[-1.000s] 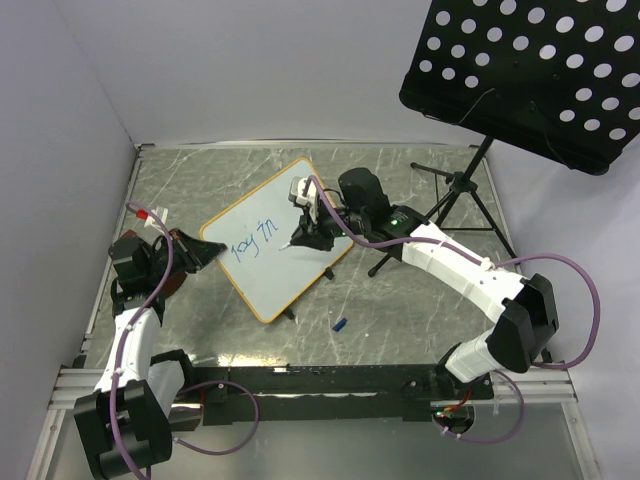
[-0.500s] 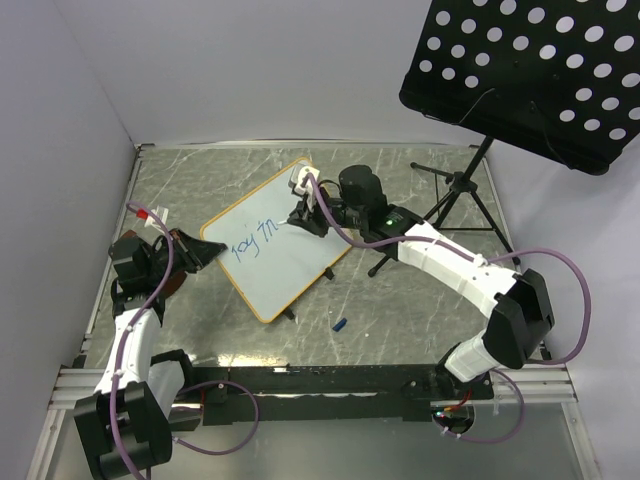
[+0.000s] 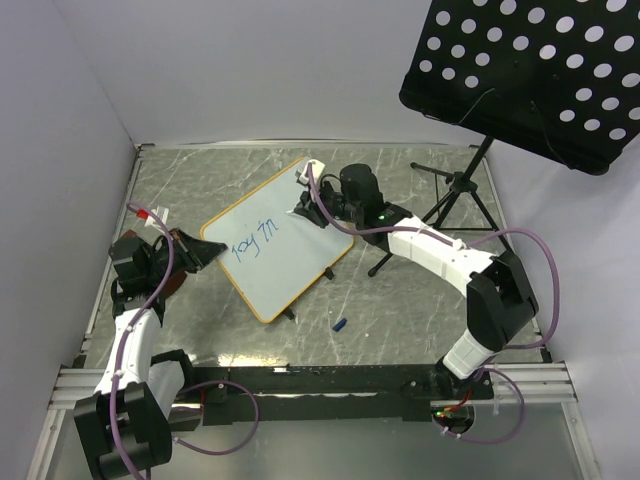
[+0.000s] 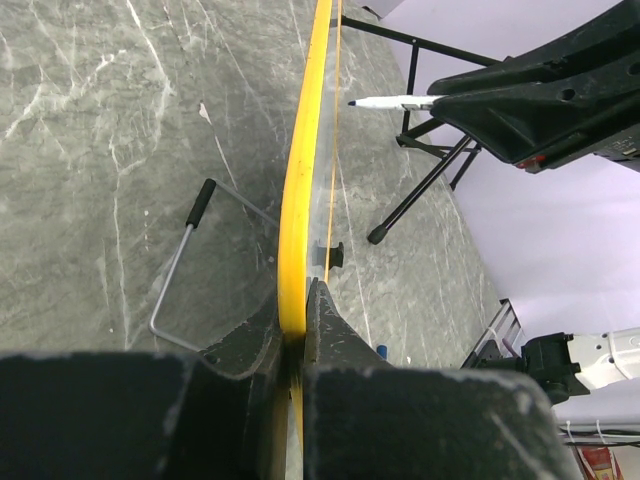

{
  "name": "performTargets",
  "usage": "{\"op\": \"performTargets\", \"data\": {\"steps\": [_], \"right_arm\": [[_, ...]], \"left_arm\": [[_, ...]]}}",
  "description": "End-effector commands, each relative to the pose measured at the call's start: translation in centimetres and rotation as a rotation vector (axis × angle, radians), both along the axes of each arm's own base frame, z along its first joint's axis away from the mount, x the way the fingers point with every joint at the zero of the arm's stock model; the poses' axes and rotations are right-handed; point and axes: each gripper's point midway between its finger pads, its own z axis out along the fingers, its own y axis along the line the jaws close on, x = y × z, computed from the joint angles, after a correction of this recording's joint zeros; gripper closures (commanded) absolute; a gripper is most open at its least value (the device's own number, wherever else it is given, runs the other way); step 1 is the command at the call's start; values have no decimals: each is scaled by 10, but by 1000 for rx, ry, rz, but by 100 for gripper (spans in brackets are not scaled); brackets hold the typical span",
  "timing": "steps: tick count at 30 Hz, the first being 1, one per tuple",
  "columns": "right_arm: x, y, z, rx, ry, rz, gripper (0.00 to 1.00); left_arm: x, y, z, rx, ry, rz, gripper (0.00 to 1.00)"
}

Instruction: Write a sentence on the whiteboard

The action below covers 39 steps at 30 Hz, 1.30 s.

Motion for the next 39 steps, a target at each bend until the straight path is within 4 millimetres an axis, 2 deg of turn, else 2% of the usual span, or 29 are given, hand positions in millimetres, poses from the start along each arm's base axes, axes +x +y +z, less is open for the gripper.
{"op": "performTargets", "data": {"steps": [1, 21, 27, 39], "right_arm": [[11, 7, 14, 54, -62, -12, 100], [21, 14, 6, 53, -48, -22, 100], [18, 18, 13, 66, -51, -2, 100], [2, 24, 10, 68, -32, 57, 100]], "left_arm": [[3, 0, 4, 84, -99, -33, 99], [3, -1, 4, 85, -99, -36, 99], [3, -1, 3, 84, -94, -35, 99], [3, -2, 3, 84, -94, -36, 99]]}}
